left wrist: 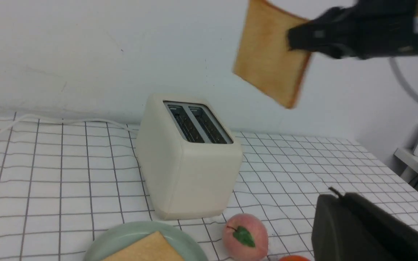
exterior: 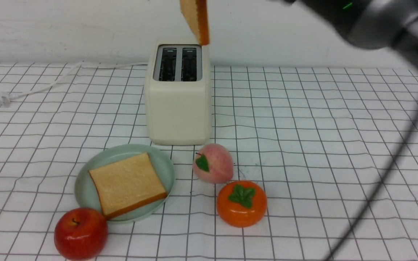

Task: Take toasted bread from bread machine on white checkered table place on plate.
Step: 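Place the held slice of bread on top of the slice on the plate with the right gripper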

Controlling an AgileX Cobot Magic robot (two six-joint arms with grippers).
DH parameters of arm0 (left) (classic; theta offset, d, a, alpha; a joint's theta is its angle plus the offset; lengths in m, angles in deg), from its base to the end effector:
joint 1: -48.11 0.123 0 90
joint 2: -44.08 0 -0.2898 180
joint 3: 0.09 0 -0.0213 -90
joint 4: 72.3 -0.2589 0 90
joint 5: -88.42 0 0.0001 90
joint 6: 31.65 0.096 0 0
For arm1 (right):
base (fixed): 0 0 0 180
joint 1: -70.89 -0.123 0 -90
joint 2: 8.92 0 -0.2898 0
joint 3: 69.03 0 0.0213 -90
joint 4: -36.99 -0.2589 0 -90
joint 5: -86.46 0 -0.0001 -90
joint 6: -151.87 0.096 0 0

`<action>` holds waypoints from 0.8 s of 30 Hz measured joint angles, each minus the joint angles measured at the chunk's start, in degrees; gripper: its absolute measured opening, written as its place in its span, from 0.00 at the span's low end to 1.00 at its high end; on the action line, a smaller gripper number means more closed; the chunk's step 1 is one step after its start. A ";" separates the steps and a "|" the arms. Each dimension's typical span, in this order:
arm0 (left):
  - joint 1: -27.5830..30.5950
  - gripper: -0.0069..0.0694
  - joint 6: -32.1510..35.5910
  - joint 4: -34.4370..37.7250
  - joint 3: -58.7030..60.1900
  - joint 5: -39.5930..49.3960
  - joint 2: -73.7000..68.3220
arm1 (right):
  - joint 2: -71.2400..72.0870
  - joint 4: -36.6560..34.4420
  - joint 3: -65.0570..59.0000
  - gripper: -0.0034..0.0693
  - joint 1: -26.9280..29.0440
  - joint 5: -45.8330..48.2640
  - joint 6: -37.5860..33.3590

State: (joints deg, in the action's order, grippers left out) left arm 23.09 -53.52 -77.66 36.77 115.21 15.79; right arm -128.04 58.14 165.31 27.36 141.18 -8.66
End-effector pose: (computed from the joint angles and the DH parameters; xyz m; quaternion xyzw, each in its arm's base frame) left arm 0.0621 -0.0245 0.3853 0.0351 0.7175 -0.2357 0.6545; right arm 0.3439 0.2876 0.4632 -0.1927 0.8272 0.1029 0.5178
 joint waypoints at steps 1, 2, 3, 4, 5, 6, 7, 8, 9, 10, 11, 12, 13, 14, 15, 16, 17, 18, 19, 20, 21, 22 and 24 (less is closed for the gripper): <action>0.00 0.07 0.00 0.00 0.00 0.11 0.00 | 0.61 -1.20 0.00 0.21 -0.07 0.98 -0.76; 0.00 0.07 0.00 0.00 0.00 0.66 0.00 | 2.48 -5.62 0.00 0.21 -0.16 7.83 -5.99; 0.00 0.07 0.00 0.00 0.00 1.36 0.00 | 3.63 -9.57 0.00 0.21 0.44 13.54 -10.45; 0.00 0.07 0.00 0.00 0.00 1.77 0.00 | 4.28 -13.02 0.00 0.21 1.31 15.81 -12.99; 0.00 0.07 0.00 0.00 0.00 1.87 0.00 | 4.40 -13.76 -0.07 0.21 1.31 16.12 -13.42; 0.00 0.07 0.04 0.00 0.00 2.31 0.00 | 5.22 -19.26 -0.69 0.21 2.98 17.22 -15.60; 0.00 0.07 0.04 0.00 0.00 2.69 0.00 | 6.22 -25.33 -2.04 0.21 4.90 17.51 -17.51; 0.00 0.07 0.04 -0.06 0.00 2.85 0.00 | 6.55 -28.15 -2.82 0.21 5.71 17.57 -18.46; 0.00 0.07 0.04 -0.18 0.00 2.90 0.00 | 6.99 -32.74 -4.46 0.21 6.97 17.64 -19.47; 0.00 0.07 0.04 -0.18 0.00 3.04 0.00 | 7.23 -36.38 -6.08 0.21 7.82 17.64 -20.68; 0.00 0.07 0.04 -0.18 0.00 3.11 0.00 | 7.43 -40.75 -8.70 0.21 8.54 17.22 -22.14; 0.00 0.07 0.04 -0.18 0.00 3.11 0.00 | 7.44 -45.94 -12.54 0.21 8.74 15.44 -24.05; 0.00 0.07 0.04 -0.18 0.00 3.29 0.00 | 7.27 -50.02 -16.13 0.21 8.58 12.72 -25.83; 0.00 0.07 0.04 -0.18 0.00 3.41 0.00 | 6.75 -53.82 -19.83 0.21 8.13 9.15 -27.70; 0.00 0.07 0.04 -0.18 0.00 3.54 0.00 | 6.34 -55.94 -22.07 0.21 7.82 5.85 -29.14; 0.00 0.07 0.04 -0.18 0.00 3.82 0.00 | 5.34 -60.12 -26.31 0.21 7.20 1.50 -31.05; 0.00 0.07 0.04 -0.18 0.00 4.06 0.00 | 4.36 -63.71 -29.46 0.21 6.78 -2.87 -33.13; 0.00 0.07 0.04 -0.18 0.00 4.31 0.00 | 3.55 -66.91 -31.67 0.21 6.65 -7.03 -35.65; 0.00 0.07 0.04 -0.18 0.00 4.59 0.00 | 2.51 -71.09 -33.93 0.21 6.52 -10.59 -38.49; 0.00 0.07 0.04 -0.18 0.00 4.99 0.00 | 1.49 -75.68 -35.63 0.21 6.53 -13.47 -41.64; 0.00 0.07 0.04 -0.18 0.00 5.35 0.00 | 0.71 -79.53 -36.75 0.21 6.53 -15.12 -44.34; 0.00 0.07 0.04 -0.18 0.00 5.35 0.00 | 0.33 -81.46 -36.90 0.21 6.53 -15.45 -45.02; 0.00 0.07 0.04 -0.18 0.00 5.96 0.00 | -1.86 -93.64 -37.69 0.21 6.53 -18.63 -54.55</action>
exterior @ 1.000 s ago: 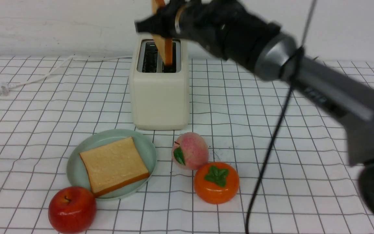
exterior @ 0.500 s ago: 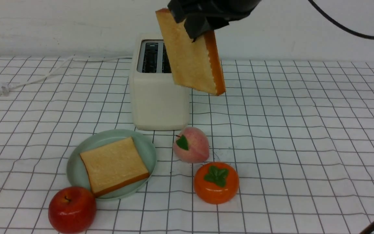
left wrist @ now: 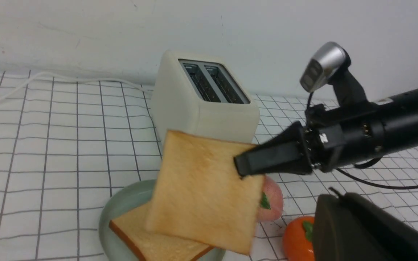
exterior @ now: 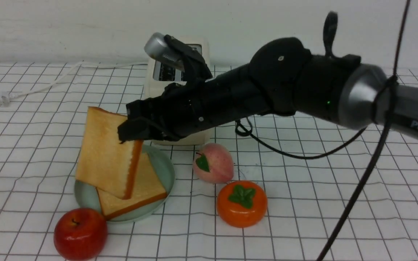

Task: Take toasted bread from bread machine on white checkered table place on plate.
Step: 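Place the held slice of bread on top of the slice on the plate with the right gripper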

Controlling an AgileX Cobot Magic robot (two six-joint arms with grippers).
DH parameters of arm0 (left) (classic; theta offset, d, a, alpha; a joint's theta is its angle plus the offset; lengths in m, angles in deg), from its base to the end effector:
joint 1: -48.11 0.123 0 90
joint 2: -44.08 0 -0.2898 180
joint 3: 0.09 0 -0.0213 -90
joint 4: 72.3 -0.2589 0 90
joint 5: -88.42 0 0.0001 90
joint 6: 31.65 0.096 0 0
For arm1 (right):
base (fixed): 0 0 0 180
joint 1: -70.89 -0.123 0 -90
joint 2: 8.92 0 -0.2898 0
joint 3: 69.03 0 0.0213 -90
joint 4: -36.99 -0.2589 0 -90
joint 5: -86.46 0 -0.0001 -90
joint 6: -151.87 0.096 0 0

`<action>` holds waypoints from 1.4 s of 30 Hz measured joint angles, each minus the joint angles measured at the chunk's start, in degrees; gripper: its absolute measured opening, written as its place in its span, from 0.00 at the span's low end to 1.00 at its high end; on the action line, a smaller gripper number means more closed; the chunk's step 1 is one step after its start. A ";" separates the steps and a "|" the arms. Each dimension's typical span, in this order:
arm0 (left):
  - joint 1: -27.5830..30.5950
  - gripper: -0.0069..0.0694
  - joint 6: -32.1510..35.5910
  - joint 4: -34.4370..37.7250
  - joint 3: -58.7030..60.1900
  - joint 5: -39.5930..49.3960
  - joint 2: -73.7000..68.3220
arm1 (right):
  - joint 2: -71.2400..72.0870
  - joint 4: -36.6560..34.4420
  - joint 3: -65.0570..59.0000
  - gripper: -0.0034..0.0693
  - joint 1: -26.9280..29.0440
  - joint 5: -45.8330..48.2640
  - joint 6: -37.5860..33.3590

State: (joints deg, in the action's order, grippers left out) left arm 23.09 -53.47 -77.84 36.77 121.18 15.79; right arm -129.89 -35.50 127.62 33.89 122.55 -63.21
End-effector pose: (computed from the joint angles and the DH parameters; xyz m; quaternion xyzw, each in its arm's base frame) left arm 0.0617 -0.0233 0.3754 0.0345 0.7526 -0.2181 0.6203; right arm 0.3478 0.3297 0.2924 -0.1783 0.8087 0.4940 0.2649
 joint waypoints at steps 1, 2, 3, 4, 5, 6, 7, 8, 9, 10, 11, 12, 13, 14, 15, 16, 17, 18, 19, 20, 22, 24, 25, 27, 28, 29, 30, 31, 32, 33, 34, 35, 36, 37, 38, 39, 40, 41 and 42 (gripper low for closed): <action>0.00 0.07 0.00 0.00 0.00 0.07 0.00 | -1.02 -5.81 -0.07 0.21 0.00 -0.73 -3.54; 0.00 0.07 0.00 0.00 0.00 0.07 0.00 | -1.69 -9.34 -0.07 0.21 0.00 -1.21 -6.76; 0.00 0.07 0.00 0.00 0.00 0.07 0.00 | -2.55 -13.20 -0.07 0.21 -0.01 -1.61 -9.51; 0.00 0.07 0.00 0.00 0.00 0.07 0.00 | -2.73 -14.52 -0.07 0.21 -0.01 -1.69 -9.98; 0.00 0.07 0.00 0.00 0.00 0.07 0.00 | -4.15 -18.20 -0.07 0.21 -0.07 -2.35 -12.50; 0.00 0.07 0.00 0.00 0.00 0.07 0.00 | -4.85 -19.50 -0.07 0.21 -0.07 -2.59 -13.32; 0.00 0.08 0.00 0.00 0.00 0.07 0.00 | -5.66 -20.45 -0.07 0.21 -0.07 -2.97 -14.03; 0.00 0.08 0.00 -0.06 0.00 0.12 0.00 | -6.29 -20.83 -0.07 0.21 -0.07 -3.52 -14.41; 0.00 0.08 0.00 -0.06 0.00 0.11 0.00 | -7.18 -20.98 -0.10 0.21 -0.07 -3.98 -14.56; 0.00 0.08 0.00 -0.06 0.00 0.11 0.00 | -7.28 -20.98 -0.10 0.21 -0.07 -4.05 -14.64; 0.00 0.08 0.00 -0.06 0.00 0.11 0.00 | -7.90 -21.00 -0.10 0.21 -0.07 -4.49 -14.63; 0.00 0.08 0.00 -0.06 0.00 0.11 0.00 | -8.24 -21.00 -0.10 0.21 -0.07 -4.68 -14.56; 0.00 0.08 0.00 -0.06 0.00 0.11 0.00 | -8.38 -21.00 -0.10 0.21 -0.07 -4.79 -14.51; 0.00 0.08 0.00 -0.06 0.00 0.11 0.00 | -8.83 -21.00 -0.10 0.21 -0.07 -5.45 -14.32; 0.00 0.08 0.00 -0.06 0.00 0.11 0.00 | -9.06 -20.95 -0.10 0.21 -0.07 -5.72 -14.32; 0.00 0.08 0.00 -0.06 0.00 0.11 0.00 | -9.35 -20.61 -0.10 0.21 -0.07 -6.13 -14.26; 0.00 0.08 0.00 -0.06 0.00 0.11 0.00 | -9.46 -20.45 -0.10 0.21 -0.07 -6.18 -14.26; 0.00 0.08 0.00 -0.06 0.00 0.11 0.00 | -9.81 -19.83 -0.10 0.21 -0.07 -6.49 -14.14; 0.00 0.08 0.00 -0.06 0.00 0.11 0.00 | -10.04 -19.53 -0.10 0.22 -0.07 -6.56 -14.08; 0.00 0.08 0.00 -0.06 0.00 0.11 0.00 | -10.14 -19.18 -0.10 0.24 -0.07 -6.82 -13.97; 0.00 0.08 0.00 -0.06 0.00 0.11 0.00 | -10.30 -18.77 -0.10 0.26 -0.07 -6.85 -13.91; 0.00 0.08 0.00 -0.06 0.00 0.11 0.00 | -10.45 -17.69 -0.10 0.37 -0.07 -6.86 -13.91; 0.00 0.08 0.00 -0.06 0.00 0.11 0.00 | -10.50 -17.00 -0.10 0.44 -0.07 -6.86 -13.91; 0.00 0.08 0.00 -0.06 0.00 0.11 0.00 | -10.62 -16.73 -0.10 0.50 -0.07 -6.86 -13.91; 0.00 0.08 0.00 -0.06 0.00 0.11 0.00 | -10.68 -16.59 -0.10 0.55 -0.07 -6.86 -13.91; 0.00 0.08 0.00 -0.06 0.00 0.11 0.00 | -10.68 -16.20 -0.10 0.63 0.00 -6.86 -13.91; 0.00 0.08 0.00 -0.06 0.00 0.11 0.00 | -10.68 -15.72 -0.10 0.66 0.13 -6.86 -13.91; 0.00 0.08 0.00 -0.06 0.00 0.11 0.00 | -10.68 -15.20 -0.10 0.68 0.27 -6.86 -13.91; 0.00 0.08 0.00 -0.06 0.00 -0.04 0.00 | -10.68 -14.75 -0.10 0.69 0.42 -6.86 -13.84; 0.00 0.08 0.00 -0.06 0.00 -0.09 0.00 | -10.68 -13.85 -0.10 0.69 0.66 -6.97 -13.48; 0.00 0.08 0.00 -0.06 0.00 -0.16 0.00 | -10.68 -12.68 -0.10 0.69 0.96 -6.91 -12.67; 0.00 0.08 0.00 -0.06 0.00 -0.22 0.00 | -10.68 -11.07 -0.10 0.69 1.36 -6.91 -10.96; 0.00 0.08 0.00 -0.06 0.00 -0.22 0.00 | -10.68 -9.73 -0.10 0.68 1.70 -6.91 -9.84; 0.00 0.08 0.00 -0.06 0.00 -0.22 0.00 | -10.62 -8.14 -0.10 0.68 1.91 -6.91 -8.83; 0.00 0.08 0.00 -0.06 0.00 -0.22 0.00 | -10.51 -6.44 -0.10 0.67 2.22 -6.91 -7.07; 0.00 0.08 0.00 -0.06 0.00 -0.25 0.00 | -10.07 -2.93 -0.10 0.65 2.69 -6.97 -4.36; 0.00 0.08 0.00 -0.06 0.00 -0.25 0.00 | -9.68 -0.62 -0.10 0.64 2.79 -6.97 -3.10; 0.00 0.08 0.00 -0.06 0.00 -0.25 0.00 | -9.03 3.05 -0.10 0.63 2.92 -6.97 -0.56; 0.00 0.08 0.00 -0.06 0.00 -0.31 0.00 | -8.31 6.25 -0.10 0.62 2.92 -6.91 1.64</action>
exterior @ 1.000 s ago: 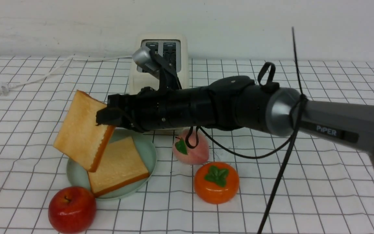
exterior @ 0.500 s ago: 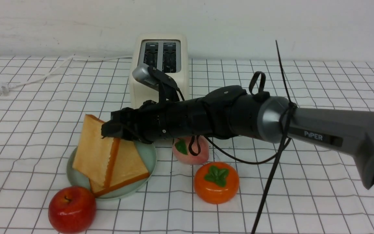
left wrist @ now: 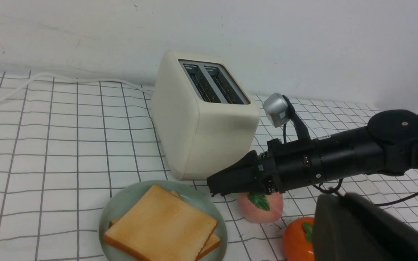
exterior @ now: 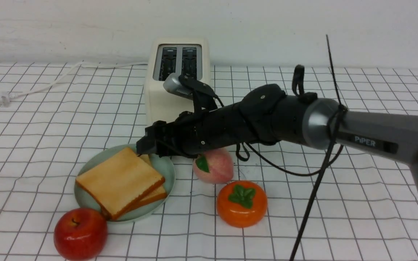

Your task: Take toasted bread from bread machine on white checkered table place on plate.

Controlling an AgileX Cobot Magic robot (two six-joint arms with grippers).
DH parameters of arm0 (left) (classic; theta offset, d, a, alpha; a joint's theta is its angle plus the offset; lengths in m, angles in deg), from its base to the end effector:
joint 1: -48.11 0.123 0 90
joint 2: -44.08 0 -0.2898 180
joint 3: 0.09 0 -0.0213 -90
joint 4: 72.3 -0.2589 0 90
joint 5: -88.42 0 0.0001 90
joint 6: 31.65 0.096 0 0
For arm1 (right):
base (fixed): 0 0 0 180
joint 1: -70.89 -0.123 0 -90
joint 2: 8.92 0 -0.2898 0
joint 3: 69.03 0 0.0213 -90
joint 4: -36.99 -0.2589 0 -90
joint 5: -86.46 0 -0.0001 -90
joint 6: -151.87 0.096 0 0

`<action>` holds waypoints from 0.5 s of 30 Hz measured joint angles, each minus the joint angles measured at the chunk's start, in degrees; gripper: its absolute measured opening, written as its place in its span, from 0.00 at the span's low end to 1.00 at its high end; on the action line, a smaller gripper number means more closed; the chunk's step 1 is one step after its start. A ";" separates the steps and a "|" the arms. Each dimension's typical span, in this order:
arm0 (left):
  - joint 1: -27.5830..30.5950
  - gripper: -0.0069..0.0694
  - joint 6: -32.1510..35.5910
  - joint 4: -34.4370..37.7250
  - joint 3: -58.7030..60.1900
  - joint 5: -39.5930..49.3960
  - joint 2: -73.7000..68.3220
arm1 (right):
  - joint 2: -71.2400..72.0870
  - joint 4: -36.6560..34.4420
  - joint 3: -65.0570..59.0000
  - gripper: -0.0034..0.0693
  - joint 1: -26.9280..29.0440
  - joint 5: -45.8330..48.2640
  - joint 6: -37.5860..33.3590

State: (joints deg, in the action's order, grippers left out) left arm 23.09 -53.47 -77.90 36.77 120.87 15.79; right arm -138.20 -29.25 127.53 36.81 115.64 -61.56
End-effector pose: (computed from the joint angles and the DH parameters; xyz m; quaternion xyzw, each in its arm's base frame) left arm 0.0618 -0.0233 0.3759 0.0347 0.7508 -0.2185 0.6223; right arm 0.3905 0.3160 0.2172 -0.1373 0.8604 0.4091 0.2710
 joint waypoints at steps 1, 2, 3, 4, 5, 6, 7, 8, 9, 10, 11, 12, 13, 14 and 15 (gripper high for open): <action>0.00 0.08 0.00 0.00 0.00 -0.06 0.00 | 0.55 2.66 0.00 0.61 0.00 0.10 1.92; 0.00 0.08 0.00 0.00 0.00 -0.06 0.00 | 0.71 3.36 0.00 0.61 0.00 0.25 2.96; 0.00 0.08 0.00 0.00 0.00 -0.25 0.00 | 1.98 8.83 0.00 0.61 0.00 0.80 6.69; 0.00 0.08 0.00 0.00 0.00 -0.47 0.00 | 2.88 12.26 0.00 0.60 0.00 1.60 9.39; 0.00 0.08 0.00 0.00 0.00 -0.69 0.00 | 3.72 15.03 0.00 0.60 0.00 2.38 11.57; 0.00 0.08 0.00 0.00 0.00 -0.83 0.00 | 4.90 18.40 0.00 0.60 0.00 3.67 14.13; 0.00 0.08 0.00 0.00 0.00 -0.88 0.00 | 6.32 21.67 0.00 0.59 0.00 5.34 16.46; 0.00 0.08 0.00 0.00 0.00 -0.88 0.00 | 8.36 25.51 0.00 0.58 0.00 7.78 18.96; 0.00 0.08 0.00 0.00 0.00 -0.88 0.00 | 8.36 25.51 0.00 0.58 0.00 8.23 19.34; 0.00 0.08 0.00 0.00 0.00 -0.88 0.00 | 11.59 30.46 0.00 0.54 0.00 12.28 22.28; 0.00 0.08 0.00 0.00 0.00 -0.88 0.00 | 13.39 32.96 0.00 0.51 0.00 14.49 23.66; 0.00 0.08 0.21 0.00 0.00 -0.95 0.00 | 16.71 37.45 0.00 0.44 0.00 17.92 25.61; 0.00 0.07 0.51 0.00 0.00 -0.95 0.00 | 18.64 40.02 0.00 0.40 0.00 20.77 27.21; 0.00 0.07 1.13 0.00 0.00 -1.05 0.00 | 20.99 43.13 0.00 0.34 0.00 23.66 28.93; 0.00 0.07 2.01 0.00 0.00 -1.12 0.00 | 23.21 45.94 0.00 0.28 0.00 26.53 30.74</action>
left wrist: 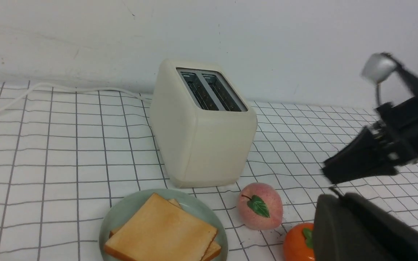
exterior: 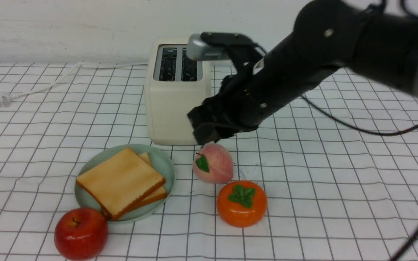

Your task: Take toasted bread from bread machine on white checkered table place on plate.

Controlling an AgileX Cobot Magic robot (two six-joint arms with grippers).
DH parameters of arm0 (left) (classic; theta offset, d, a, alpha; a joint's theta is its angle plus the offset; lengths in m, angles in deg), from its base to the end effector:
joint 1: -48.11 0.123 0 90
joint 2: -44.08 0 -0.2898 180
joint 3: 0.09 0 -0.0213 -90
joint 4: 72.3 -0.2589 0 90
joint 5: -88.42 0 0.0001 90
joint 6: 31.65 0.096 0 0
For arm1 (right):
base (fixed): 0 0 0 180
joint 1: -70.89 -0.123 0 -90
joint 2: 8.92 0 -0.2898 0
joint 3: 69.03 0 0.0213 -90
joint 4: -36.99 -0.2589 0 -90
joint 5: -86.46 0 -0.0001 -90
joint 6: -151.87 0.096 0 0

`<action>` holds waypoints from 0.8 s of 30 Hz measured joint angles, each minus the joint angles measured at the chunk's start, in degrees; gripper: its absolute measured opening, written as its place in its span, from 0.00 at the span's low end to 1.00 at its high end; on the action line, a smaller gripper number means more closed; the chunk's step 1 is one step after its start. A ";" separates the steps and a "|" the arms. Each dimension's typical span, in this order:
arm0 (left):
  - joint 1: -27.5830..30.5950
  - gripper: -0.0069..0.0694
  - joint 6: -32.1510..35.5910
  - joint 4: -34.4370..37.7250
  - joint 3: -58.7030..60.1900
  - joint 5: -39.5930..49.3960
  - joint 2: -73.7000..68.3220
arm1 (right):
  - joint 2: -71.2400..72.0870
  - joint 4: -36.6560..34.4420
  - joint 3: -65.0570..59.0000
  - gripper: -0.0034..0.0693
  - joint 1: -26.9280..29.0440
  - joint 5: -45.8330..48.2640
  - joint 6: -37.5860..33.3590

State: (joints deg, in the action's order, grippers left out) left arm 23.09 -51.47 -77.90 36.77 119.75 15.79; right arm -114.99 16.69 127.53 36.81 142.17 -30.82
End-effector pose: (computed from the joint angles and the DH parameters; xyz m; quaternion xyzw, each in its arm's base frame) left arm 0.0619 -0.0235 0.3778 0.0480 0.7436 -0.2105 0.6328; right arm 0.3105 0.2433 0.3510 -0.2477 0.9076 0.2419 0.2376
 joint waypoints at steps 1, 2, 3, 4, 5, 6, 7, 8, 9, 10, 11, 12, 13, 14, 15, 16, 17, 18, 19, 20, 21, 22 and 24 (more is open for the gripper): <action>0.00 0.07 0.78 0.00 0.00 -0.21 0.00 | 1.67 1.97 0.00 0.23 0.00 2.29 1.42; 0.00 0.07 1.18 0.00 0.00 -0.27 0.00 | 2.46 2.87 0.00 0.21 0.00 2.86 1.76; 0.00 0.07 1.90 0.06 0.22 -0.81 0.28 | 4.74 5.25 -0.12 0.15 0.00 6.79 3.77; 0.00 0.07 2.35 0.22 0.60 -1.42 0.92 | 7.41 7.57 -0.81 0.09 0.00 9.27 5.14; 0.00 0.07 2.35 0.23 0.77 -1.49 1.26 | 7.80 7.84 -0.97 0.08 0.00 9.96 5.52; 0.00 0.07 2.57 0.56 1.68 -2.28 2.92 | 11.50 9.64 -3.16 0.03 0.00 11.94 6.57; 0.00 0.07 2.62 0.68 2.13 -2.75 3.69 | 12.83 10.05 -4.18 0.03 0.00 12.52 6.79; 0.00 0.07 2.69 0.69 3.18 -3.17 5.49 | 15.66 10.50 -6.58 0.02 0.00 12.81 7.18; 0.00 0.07 2.74 0.69 4.01 -3.44 6.88 | 17.66 10.65 -8.48 0.02 0.00 12.74 7.39; 0.00 0.07 2.74 0.69 5.50 -3.56 9.15 | 20.25 10.71 -11.15 0.02 0.00 12.47 7.78; 0.00 0.07 2.74 0.73 6.62 -3.61 10.74 | 22.94 10.71 -14.12 0.02 0.00 11.84 8.22; 0.00 0.07 2.74 0.78 8.16 -3.76 12.77 | 25.66 10.71 -17.31 0.02 -0.06 11.27 8.68; 0.00 0.07 2.74 0.80 9.89 -4.29 14.74 | 28.40 10.84 -20.62 0.02 -0.06 10.49 9.41; 0.00 0.07 2.74 0.82 11.69 -4.87 16.58 | 31.15 10.85 -24.00 0.02 -0.06 9.61 10.20; 0.00 0.07 2.74 0.82 13.56 -6.04 18.17 | 33.33 10.89 -26.72 0.02 -0.06 8.91 10.79; 0.00 0.07 2.74 0.82 13.56 -6.31 18.17 | 33.88 10.89 -27.39 0.02 -0.06 8.56 11.03; 0.00 0.07 2.74 0.87 16.50 -8.37 19.85 | 38.22 10.89 -32.70 0.02 -0.06 7.17 11.94; 0.00 0.07 2.74 0.86 18.59 -10.26 20.81 | 41.38 10.89 -36.54 0.02 -0.06 5.46 12.79; 0.00 0.07 2.74 0.86 18.93 -10.53 20.90 | 41.90 10.89 -37.15 0.02 -0.06 5.46 12.94; 0.00 0.07 2.74 0.86 21.63 -12.37 21.24 | 45.82 10.89 -41.90 0.03 -0.06 2.60 14.16; 0.00 0.07 2.74 0.86 21.89 -12.54 21.24 | 46.26 10.89 -42.46 0.03 -0.06 2.20 14.26; 0.00 0.07 2.74 0.86 23.62 -13.10 21.24 | 49.63 10.89 -46.66 0.03 -0.06 -0.62 14.87; 0.00 0.07 2.74 0.86 25.88 -13.39 21.24 | 53.42 10.89 -51.37 0.03 -0.06 -5.91 15.20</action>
State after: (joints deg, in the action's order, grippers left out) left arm 23.09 -48.73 -77.04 62.65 106.36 37.03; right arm -61.57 27.59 76.16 36.75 136.26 -15.62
